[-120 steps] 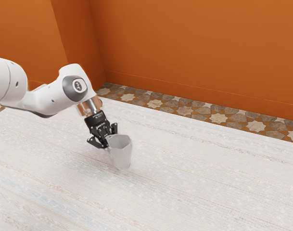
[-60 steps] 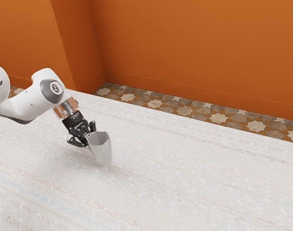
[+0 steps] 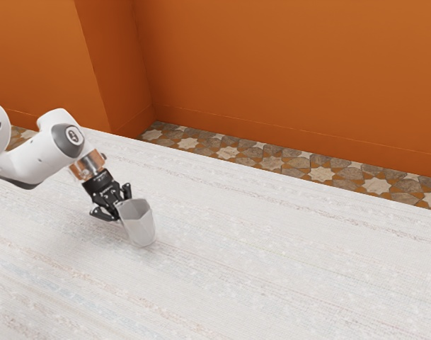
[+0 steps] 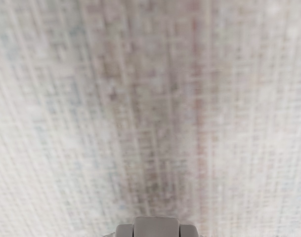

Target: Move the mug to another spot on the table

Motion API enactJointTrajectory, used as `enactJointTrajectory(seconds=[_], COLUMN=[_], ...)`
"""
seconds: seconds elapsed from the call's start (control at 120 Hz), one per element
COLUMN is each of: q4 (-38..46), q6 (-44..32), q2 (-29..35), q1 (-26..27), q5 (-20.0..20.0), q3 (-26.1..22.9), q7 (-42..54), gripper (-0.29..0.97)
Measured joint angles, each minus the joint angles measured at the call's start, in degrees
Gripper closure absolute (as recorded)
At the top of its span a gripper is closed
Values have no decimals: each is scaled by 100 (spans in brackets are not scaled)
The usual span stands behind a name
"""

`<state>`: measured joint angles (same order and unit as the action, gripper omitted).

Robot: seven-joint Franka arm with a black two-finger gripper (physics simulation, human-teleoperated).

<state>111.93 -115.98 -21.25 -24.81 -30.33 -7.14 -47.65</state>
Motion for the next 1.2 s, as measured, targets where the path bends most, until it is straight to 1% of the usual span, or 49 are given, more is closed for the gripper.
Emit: enactJointTrajectory(seconds=[0.15,0.4,0.433,0.55,0.6,0.683,0.767,0.833,0.933,1.008,1.083,1.142,1.2], q4=[-97,-228,-242,-256,-257,-309,-477,-690,-936,-984,-1004,-1059,-1094], q6=[-22,-67,-77,-161,-190,-240,-288,-319,-303,-134,194,439,659], q2=[-174,-396,-407,-411,-409,-404,-388,-383,-181,179,593,803,1105], q1=[3,4,4,2,2,2,7,9,17,19,21,32,29], q5=[-72,-29,-27,-56,-64,-34,117,400,1172,1804,2425,2758,2969], q3=[-41,-50,-50,-51,-51,-42,-31,-26,-99,-292,-551,-708,-825], q7=[95,212,227,337,387,463,529,576,636,685,784,862,959], gripper=[75,75,70,44,35,24,16,12,7,5,4,3,2])
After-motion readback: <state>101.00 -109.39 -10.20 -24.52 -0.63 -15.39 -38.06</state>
